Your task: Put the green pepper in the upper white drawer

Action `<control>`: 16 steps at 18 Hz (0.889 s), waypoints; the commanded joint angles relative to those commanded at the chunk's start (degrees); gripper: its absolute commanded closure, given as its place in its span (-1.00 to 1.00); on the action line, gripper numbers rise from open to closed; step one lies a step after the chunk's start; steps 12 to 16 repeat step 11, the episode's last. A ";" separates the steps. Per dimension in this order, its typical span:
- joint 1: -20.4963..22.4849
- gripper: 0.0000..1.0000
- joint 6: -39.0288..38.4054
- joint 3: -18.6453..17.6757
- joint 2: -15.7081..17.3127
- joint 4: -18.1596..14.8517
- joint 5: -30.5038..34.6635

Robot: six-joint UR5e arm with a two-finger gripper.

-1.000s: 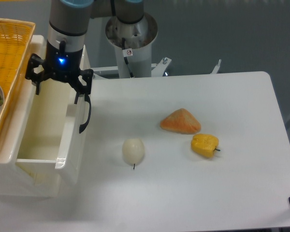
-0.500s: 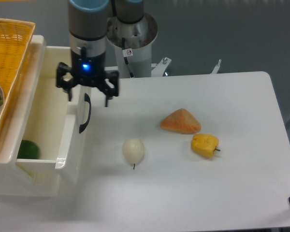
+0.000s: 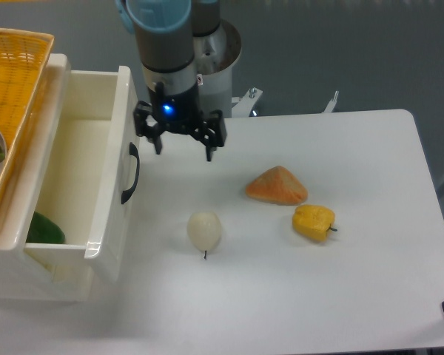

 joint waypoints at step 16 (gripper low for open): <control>5.01 -1.00 1.77 0.00 -2.47 0.79 3.26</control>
